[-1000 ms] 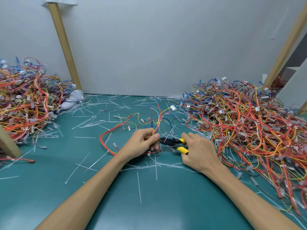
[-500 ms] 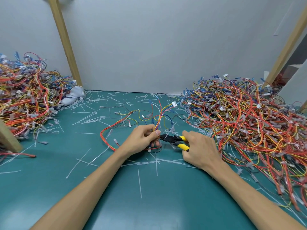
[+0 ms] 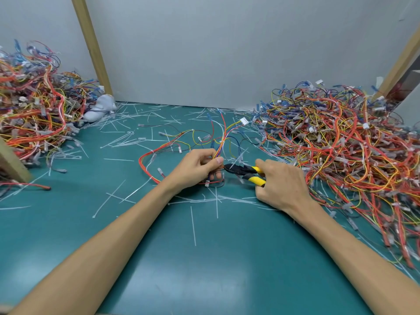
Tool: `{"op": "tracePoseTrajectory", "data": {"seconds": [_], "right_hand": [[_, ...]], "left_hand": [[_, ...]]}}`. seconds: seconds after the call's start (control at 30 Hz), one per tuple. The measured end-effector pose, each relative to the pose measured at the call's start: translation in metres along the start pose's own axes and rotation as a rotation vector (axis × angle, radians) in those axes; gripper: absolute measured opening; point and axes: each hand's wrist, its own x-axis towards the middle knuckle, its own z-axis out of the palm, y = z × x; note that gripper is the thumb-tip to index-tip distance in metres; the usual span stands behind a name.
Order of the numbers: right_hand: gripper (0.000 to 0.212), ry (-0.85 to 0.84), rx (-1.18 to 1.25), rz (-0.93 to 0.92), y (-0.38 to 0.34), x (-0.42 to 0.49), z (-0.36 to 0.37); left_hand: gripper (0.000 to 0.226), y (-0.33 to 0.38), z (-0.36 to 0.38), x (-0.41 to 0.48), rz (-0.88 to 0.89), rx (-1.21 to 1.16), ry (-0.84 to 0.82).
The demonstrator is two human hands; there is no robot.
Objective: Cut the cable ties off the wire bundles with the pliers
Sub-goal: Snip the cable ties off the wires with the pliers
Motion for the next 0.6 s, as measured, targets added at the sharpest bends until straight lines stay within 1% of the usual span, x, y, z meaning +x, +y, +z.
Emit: {"op": "tracePoseTrajectory", "data": {"seconds": [0.07, 0.13, 0.2, 0.23, 0.33, 0.4, 0.53, 0.6], "right_hand": [[0.02, -0.008, 0.017, 0.007, 0.0001, -0.0006, 0.001], [0.02, 0.023, 0.022, -0.001, 0.0, -0.0009, 0.0019], [0.024, 0.058, 0.015, -0.028, 0.0, -0.0006, 0.0019], [0.025, 0.059, 0.012, -0.034, -0.0003, -0.0006, 0.0016], [0.018, 0.016, 0.033, 0.007, -0.0014, -0.0013, 0.0009], [0.019, 0.007, 0.041, 0.015, -0.0011, -0.0021, 0.0017], [0.025, 0.038, 0.031, -0.032, 0.0002, -0.0012, 0.004], [0.022, 0.022, 0.033, -0.019, 0.0004, -0.0006, 0.0033]], "left_hand": [[0.024, 0.0005, 0.0006, -0.0009, -0.007, -0.004, -0.003], [0.023, 0.0013, 0.0005, -0.0009, -0.005, -0.019, 0.0], [0.023, 0.0018, -0.0002, -0.0005, 0.002, -0.025, 0.0], [0.024, 0.0019, -0.0001, -0.0004, 0.001, -0.027, -0.001], [0.024, 0.0008, 0.0006, -0.0007, -0.014, -0.041, -0.015], [0.023, 0.0005, 0.0009, -0.0007, -0.014, -0.043, -0.023], [0.023, 0.0011, -0.0007, -0.0001, -0.014, -0.03, -0.005], [0.023, 0.0011, -0.0006, 0.0001, -0.018, -0.03, -0.002]]}}
